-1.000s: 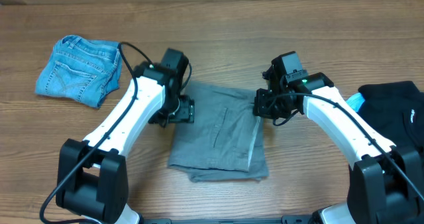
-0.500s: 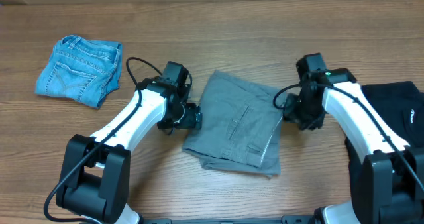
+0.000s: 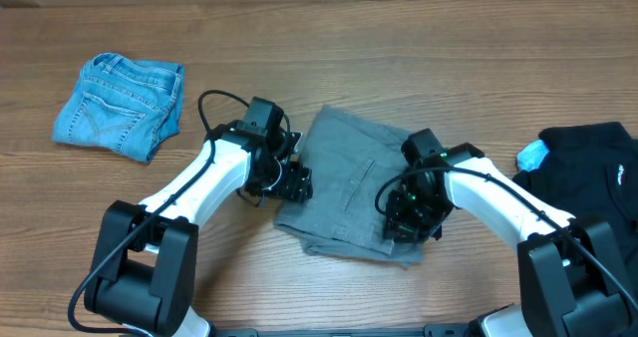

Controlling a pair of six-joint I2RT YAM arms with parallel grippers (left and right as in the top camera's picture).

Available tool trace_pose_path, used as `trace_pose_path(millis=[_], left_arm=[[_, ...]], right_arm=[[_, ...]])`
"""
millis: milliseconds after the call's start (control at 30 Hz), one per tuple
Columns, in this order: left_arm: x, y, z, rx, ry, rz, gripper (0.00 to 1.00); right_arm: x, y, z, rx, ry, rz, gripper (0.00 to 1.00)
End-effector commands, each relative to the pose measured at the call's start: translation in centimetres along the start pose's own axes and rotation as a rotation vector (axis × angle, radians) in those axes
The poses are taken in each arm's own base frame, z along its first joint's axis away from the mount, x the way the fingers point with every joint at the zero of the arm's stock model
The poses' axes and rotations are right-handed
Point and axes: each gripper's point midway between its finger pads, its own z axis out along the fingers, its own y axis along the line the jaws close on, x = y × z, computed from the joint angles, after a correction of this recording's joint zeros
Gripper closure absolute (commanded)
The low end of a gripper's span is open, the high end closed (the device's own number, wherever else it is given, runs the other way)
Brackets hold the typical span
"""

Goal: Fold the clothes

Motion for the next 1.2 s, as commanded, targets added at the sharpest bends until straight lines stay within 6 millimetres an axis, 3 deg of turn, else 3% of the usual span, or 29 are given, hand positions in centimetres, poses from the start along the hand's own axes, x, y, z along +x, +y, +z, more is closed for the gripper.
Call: trace_pose_path(millis=[0, 133, 233, 367, 467, 533, 633, 667, 700, 733, 767, 833, 933, 1033, 1167], left_arm=[[0.8, -0.2, 0.3, 0.026, 0.001, 0.033, 0.36], [1.6, 0.2, 1.2, 0.025, 0.009, 0.029, 0.38], [1.6, 0.3, 1.3, 0.025, 0.007, 0.03, 0.37], [1.2, 0.0, 1.3, 0.04, -0.01, 0.032, 0.23], [0.3, -1.4, 1.1, 0.118, -0.046, 0.053, 0.21], [-0.3, -2.2, 1.0, 0.165, -0.068, 0.062, 0.2], [-1.1, -2.5, 0.9, 0.176, -0.096, 0.031, 0.29], [-1.3, -2.5, 0.9, 0.179, -0.105, 0.018, 0.4], [-1.5, -2.8, 0.9, 0.185, -0.111, 0.019, 0.56], [-1.5, -2.9, 0.9, 0.187, -0.112, 0.023, 0.65], [-1.4, -3.1, 1.0, 0.187, -0.108, 0.024, 0.79], [-1.2, -3.5, 1.2, 0.181, -0.102, 0.038, 0.85], [-1.1, -3.2, 1.8, 0.134, -0.1, 0.053, 0.84], [-1.0, -2.1, 2.5, 0.04, -0.098, 0.061, 0.82], [-0.6, -0.2, 3.0, -0.046, -0.076, 0.052, 0.82]], right_arm=[[-0.6, -0.5, -0.8, 0.02, -0.044, 0.049, 0.96], [-1.8, -4.1, -3.8, 0.217, -0.114, 0.121, 0.96], [-2.1, -5.4, -4.5, 0.296, -0.143, 0.129, 0.96], [-2.5, -7.4, -5.4, 0.371, -0.18, 0.199, 0.82], [-3.0, -7.7, -6.7, 0.325, -0.196, 0.242, 0.82], [-3.4, -6.9, -7.7, 0.255, -0.213, 0.232, 0.82], [-3.8, -2.8, -8.9, 0.031, -0.232, 0.056, 0.81], [-3.8, -1.2, -9.2, -0.049, -0.235, -0.004, 0.81], [-3.8, 0.2, -9.4, -0.116, -0.233, -0.034, 0.82], [-3.8, 0.9, -9.4, -0.147, -0.232, -0.049, 0.87], [-4.1, 1.5, -9.0, -0.172, -0.235, -0.064, 0.92], [-4.4, 1.6, -7.6, -0.181, -0.236, -0.029, 0.96], [-4.6, 1.0, -4.3, -0.179, -0.201, 0.064, 0.96], [-3.7, -0.8, -1.0, -0.149, -0.133, 0.185, 0.96], [-3.5, -4.5, 0.2, -0.019, -0.138, 0.301, 0.96]])
